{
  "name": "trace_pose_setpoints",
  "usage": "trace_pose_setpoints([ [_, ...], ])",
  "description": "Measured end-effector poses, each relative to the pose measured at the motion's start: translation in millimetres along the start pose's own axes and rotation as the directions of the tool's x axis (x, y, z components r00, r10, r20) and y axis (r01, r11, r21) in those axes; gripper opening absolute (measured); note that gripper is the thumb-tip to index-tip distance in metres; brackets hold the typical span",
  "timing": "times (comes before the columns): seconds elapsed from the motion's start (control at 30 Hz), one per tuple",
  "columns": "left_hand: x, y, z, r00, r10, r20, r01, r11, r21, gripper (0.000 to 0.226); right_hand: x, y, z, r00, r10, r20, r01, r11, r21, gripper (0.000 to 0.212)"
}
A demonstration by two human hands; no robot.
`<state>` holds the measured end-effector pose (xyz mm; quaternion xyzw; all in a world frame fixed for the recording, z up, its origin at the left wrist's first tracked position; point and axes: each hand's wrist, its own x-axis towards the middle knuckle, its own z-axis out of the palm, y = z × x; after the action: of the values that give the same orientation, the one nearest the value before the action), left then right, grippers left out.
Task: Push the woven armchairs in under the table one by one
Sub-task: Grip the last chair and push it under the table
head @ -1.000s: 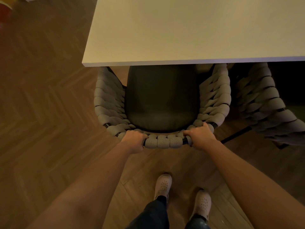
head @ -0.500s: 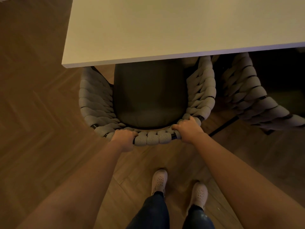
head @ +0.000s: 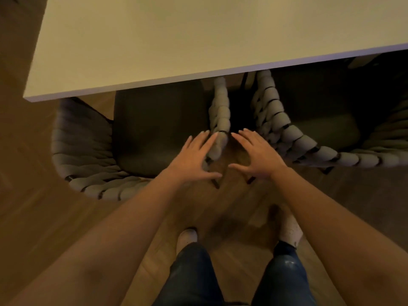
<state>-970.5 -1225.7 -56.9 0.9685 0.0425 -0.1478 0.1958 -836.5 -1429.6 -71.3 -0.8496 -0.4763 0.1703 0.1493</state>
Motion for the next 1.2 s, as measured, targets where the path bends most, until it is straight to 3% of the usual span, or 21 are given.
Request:
trace_pose_setpoints([
  [0.07,56.0,69.9,9.1,0.994,0.09,-0.067,-0.086,0.994,0.06,0.105,-21.9,55.2,-27.4,0.999,0.036,-0.007,-0.036,0.999,-0.024,0.092],
  [0.2,147.9,204.1,38.5,0.991,0.128,0.032,-0.131,0.985,0.111,0.101,-84.2,176.5,-85.4,0.994,0.099,0.039,-0.094,0.988,-0.121,0.094],
  [0.4,225.4,311.3,75.8,0.957,0.042,0.288,-0.112,0.967,0.23,0.107,-164.6,320.0,-131.2,0.961,0.182,0.208,-0.123,0.955,-0.268,0.108],
  [0.53,260.7,340.5,88.6,0.898,-0.084,0.431,-0.052,0.955,0.292,0.094,-189.1,393.0,-141.4,0.889,0.288,0.355,-0.159,0.923,-0.351,0.107],
  [0.67,268.5,338.0,97.9,0.859,-0.247,0.448,0.084,0.932,0.352,0.055,-188.5,424.7,-142.6,0.871,0.284,0.4,-0.105,0.905,-0.413,0.068],
  [0.73,266.9,340.6,98.2,0.857,-0.27,0.439,0.114,0.93,0.35,0.049,-182.8,427.0,-142.9,0.864,0.278,0.42,-0.06,0.885,-0.461,0.055],
  [1.2,217.1,361.0,124.7,0.843,-0.343,0.413,0.213,0.92,0.329,0.059,-215.2,401.4,-130.4,0.845,0.289,0.45,-0.031,0.866,-0.499,0.052],
])
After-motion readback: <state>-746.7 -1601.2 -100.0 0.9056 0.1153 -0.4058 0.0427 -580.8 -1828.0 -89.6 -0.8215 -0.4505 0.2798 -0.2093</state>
